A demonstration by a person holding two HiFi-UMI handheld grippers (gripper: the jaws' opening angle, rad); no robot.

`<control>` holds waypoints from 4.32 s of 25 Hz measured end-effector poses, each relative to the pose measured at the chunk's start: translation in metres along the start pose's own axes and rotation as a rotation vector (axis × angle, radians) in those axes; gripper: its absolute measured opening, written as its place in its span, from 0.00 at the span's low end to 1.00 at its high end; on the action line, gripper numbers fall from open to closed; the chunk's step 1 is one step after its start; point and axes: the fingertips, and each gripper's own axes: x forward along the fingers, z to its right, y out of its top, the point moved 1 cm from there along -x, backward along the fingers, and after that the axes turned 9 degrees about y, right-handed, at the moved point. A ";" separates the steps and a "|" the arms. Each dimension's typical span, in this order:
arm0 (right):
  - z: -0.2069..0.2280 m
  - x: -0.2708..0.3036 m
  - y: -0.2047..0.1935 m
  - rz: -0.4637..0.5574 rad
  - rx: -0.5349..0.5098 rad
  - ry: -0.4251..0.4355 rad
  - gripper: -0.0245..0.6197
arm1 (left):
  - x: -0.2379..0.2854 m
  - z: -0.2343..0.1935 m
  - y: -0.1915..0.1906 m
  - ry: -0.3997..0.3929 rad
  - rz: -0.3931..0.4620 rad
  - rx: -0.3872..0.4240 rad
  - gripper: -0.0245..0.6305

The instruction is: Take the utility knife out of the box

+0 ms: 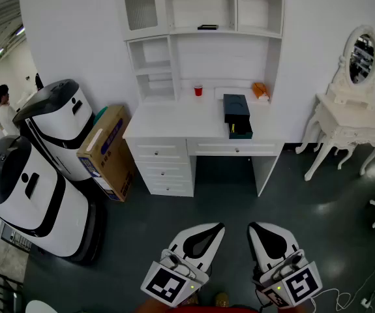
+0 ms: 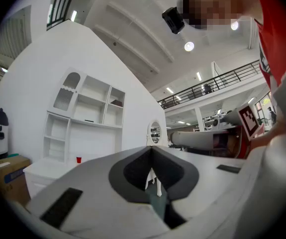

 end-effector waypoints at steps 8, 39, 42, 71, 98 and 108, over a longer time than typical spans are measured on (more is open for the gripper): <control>0.003 -0.001 -0.001 0.000 0.002 0.003 0.05 | 0.004 -0.001 -0.001 0.005 -0.004 0.006 0.07; 0.083 -0.024 -0.007 0.003 0.030 0.034 0.05 | 0.072 0.020 -0.008 0.087 0.031 0.061 0.07; 0.098 -0.015 -0.010 -0.002 0.028 0.031 0.05 | 0.085 0.012 -0.013 0.092 0.011 0.046 0.07; 0.363 0.191 -0.067 -0.067 -0.013 -0.115 0.05 | 0.380 -0.202 -0.057 0.024 -0.073 0.029 0.07; 0.538 0.224 -0.113 -0.046 0.093 0.106 0.05 | 0.578 -0.278 -0.248 0.266 -0.914 0.068 0.23; 0.571 0.209 -0.115 -0.001 0.127 0.053 0.05 | 0.591 -0.298 -0.306 0.311 -1.251 0.087 0.36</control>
